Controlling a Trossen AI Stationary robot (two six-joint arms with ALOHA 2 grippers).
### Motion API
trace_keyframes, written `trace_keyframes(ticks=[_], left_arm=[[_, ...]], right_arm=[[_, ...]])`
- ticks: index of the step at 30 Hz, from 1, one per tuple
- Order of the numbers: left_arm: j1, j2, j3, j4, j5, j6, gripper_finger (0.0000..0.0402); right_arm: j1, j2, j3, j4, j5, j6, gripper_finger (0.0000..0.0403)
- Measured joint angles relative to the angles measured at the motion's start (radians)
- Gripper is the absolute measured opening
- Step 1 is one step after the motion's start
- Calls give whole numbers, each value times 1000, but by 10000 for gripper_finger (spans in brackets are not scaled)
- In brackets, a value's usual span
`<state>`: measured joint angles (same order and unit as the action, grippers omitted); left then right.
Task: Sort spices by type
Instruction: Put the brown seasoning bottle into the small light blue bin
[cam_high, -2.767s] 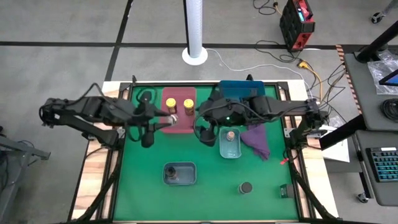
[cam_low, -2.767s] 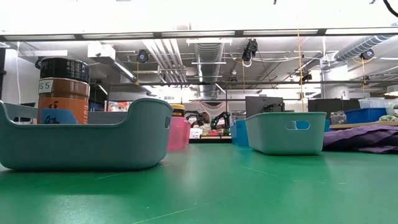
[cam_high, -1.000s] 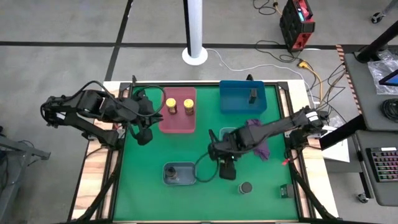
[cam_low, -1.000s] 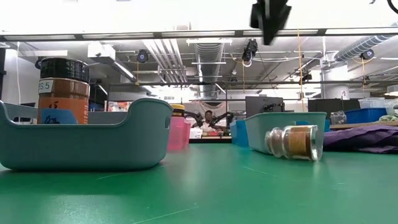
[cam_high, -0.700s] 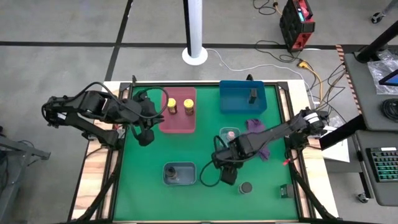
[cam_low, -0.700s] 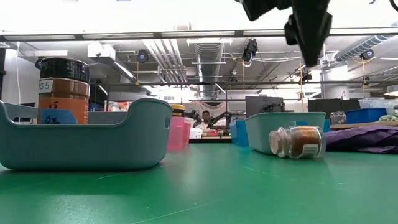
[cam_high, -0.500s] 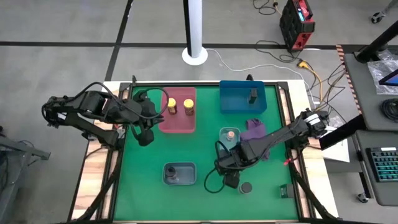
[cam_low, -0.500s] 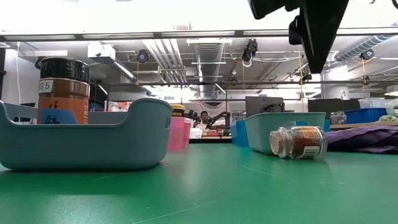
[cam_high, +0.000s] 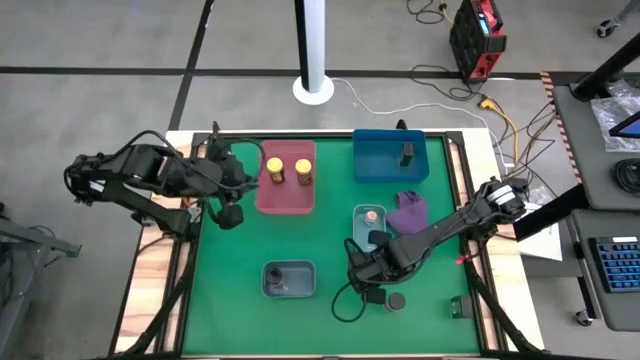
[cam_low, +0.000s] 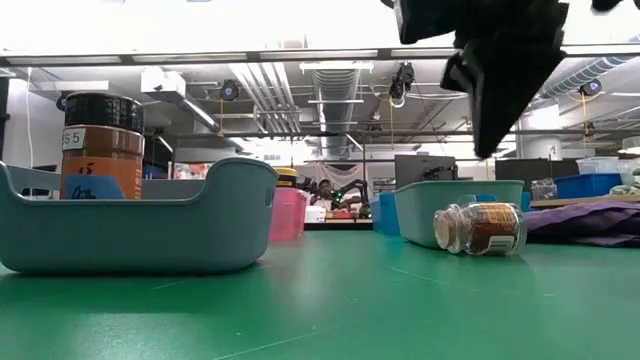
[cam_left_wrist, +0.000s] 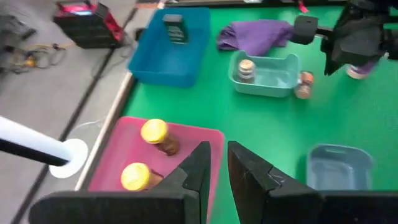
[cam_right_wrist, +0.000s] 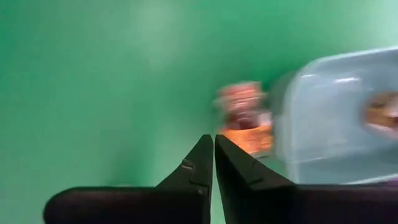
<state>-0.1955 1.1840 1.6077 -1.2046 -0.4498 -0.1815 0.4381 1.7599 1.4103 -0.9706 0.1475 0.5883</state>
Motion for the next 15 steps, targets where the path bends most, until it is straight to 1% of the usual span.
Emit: trace_keyframes(ticks=[2, 3, 10, 15], left_arm=[[0, -22, 0, -1, -45, 1, 39], [0, -36, 0, -1, -67, 1, 39], [0, -132, 0, -1, -211, -40, 39], [0, -178, 0, -1, -249, -60, 39]], right_arm=[[13, 0, -10, 8, 84, 7, 9], [14, 0, -15, 16, 106, 5, 9], [12, 30, -33, 35, 114, -10, 9], [1, 75, -35, 42, 112, -4, 9]])
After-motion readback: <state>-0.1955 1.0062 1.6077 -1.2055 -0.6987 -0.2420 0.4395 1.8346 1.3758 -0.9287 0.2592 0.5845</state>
